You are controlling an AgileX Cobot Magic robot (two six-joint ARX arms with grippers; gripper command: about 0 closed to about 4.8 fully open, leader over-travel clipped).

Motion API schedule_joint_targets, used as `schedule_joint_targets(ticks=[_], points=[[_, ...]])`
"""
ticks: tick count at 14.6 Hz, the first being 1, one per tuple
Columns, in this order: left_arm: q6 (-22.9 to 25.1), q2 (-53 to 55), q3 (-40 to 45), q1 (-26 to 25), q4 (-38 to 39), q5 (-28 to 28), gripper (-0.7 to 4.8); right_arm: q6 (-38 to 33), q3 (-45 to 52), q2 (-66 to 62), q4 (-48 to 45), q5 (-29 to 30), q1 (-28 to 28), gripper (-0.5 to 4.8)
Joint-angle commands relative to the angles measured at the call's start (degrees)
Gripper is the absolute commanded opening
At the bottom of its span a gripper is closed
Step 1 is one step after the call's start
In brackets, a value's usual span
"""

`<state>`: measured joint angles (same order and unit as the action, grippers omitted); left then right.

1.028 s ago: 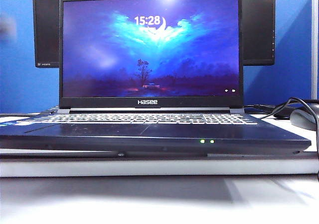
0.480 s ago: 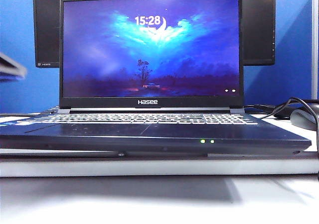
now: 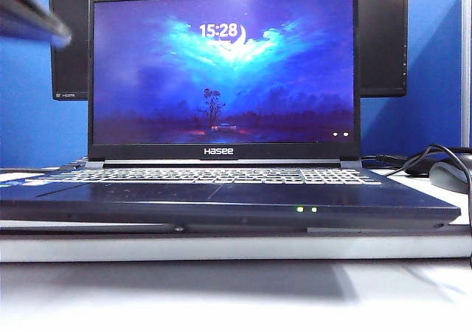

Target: Close the lid of the black laptop.

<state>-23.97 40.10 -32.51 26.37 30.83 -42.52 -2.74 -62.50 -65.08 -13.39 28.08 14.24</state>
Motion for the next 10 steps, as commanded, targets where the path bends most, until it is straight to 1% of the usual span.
schedule_joint_targets(ticks=[1, 2, 3, 4, 6, 7, 8, 10], points=[[-0.1, 5.3, -4.7, 6.4, 14.3, 8.1, 0.03, 5.2, -4.2, -4.0, 3.6, -1.6, 0.0, -0.05], [-0.5, 6.5, -4.7, 8.4, 16.3, 13.0, 0.03, 5.8, -5.3, -5.3, 4.1, -1.6, 0.0, -0.05], [-2.1, 7.8, -4.7, 9.4, 17.5, 17.7, 0.03, 5.8, -6.1, -6.1, 4.6, -1.6, -0.1, -0.03], [-2.1, 9.0, -4.7, 9.6, 17.5, 18.8, 0.03, 6.4, -6.3, -6.5, 4.4, -1.4, 0.1, 0.02], [-3.0, 10.9, -4.5, 9.6, 15.1, 24.9, 0.03, 6.1, -6.7, -7.7, 3.3, -0.9, 0.1, 0.03], [-4.0, 12.6, -4.5, 9.6, 13.1, 25.1, 0.03, 5.9, -7.5, -8.0, 4.4, 0.0, 0.1, 0.05], [-4.1, 15.1, -4.5, 9.6, 10.2, 22.6, 0.04, 5.9, -8.6, -8.5, 5.2, 1.7, 0.1, 0.22], [-4.4, 20.2, -4.5, 9.7, 5.9, 19.1, 0.04, 5.8, -11.3, -10.1, 5.1, 1.9, 0.2, 0.23]])
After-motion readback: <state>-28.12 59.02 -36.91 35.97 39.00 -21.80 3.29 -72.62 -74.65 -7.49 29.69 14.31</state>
